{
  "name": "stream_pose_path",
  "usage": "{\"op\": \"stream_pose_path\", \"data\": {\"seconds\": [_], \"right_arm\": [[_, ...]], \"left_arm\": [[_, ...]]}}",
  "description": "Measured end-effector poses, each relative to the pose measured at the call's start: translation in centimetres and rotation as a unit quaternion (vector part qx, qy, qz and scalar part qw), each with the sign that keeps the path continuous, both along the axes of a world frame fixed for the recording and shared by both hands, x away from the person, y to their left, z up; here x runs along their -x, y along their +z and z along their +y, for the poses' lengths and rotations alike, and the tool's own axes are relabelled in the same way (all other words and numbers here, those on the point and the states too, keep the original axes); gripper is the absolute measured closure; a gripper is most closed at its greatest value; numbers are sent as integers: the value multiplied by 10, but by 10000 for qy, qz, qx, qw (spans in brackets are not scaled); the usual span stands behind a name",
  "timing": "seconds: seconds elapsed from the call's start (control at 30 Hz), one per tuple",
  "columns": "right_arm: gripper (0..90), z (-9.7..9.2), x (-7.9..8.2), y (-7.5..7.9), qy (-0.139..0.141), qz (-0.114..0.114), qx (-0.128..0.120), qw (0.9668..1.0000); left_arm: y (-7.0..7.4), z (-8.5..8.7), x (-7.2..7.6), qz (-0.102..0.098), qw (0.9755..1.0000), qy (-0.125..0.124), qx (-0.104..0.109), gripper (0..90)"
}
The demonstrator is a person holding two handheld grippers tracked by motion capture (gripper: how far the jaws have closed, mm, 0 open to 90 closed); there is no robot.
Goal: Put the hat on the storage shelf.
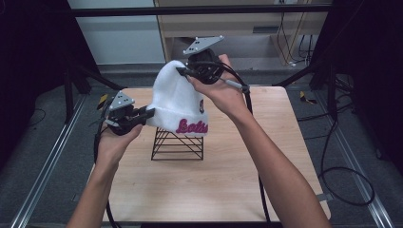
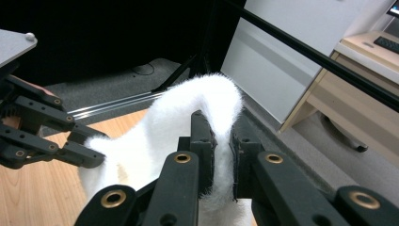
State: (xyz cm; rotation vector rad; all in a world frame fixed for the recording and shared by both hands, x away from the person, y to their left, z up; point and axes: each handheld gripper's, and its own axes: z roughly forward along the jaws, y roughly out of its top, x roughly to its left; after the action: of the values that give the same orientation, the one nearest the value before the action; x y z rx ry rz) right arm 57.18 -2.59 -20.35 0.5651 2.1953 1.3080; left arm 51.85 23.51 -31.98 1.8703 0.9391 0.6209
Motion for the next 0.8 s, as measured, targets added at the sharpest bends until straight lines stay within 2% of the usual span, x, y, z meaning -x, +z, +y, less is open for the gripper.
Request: {"op": "stream_pose_path", "data": {"seconds": [0.23,0.47,0.63,0.8], "right_arm": [[831,-1,-6,-13,13,96,-5,10000],[831,-3,5,-25,130,92,-15,9999],[830,-5,14,-32,203,49,70,9998],[830,-9,17,-42,236,92,176,9995]], "left_arm": [[-14,-2,1,9,9999,40,-140,750],[-29,5,7,62,9999,72,-143,764],[-41,6,7,125,9998,90,-80,781],[-51,3,8,194,9996,54,-176,811]]}}
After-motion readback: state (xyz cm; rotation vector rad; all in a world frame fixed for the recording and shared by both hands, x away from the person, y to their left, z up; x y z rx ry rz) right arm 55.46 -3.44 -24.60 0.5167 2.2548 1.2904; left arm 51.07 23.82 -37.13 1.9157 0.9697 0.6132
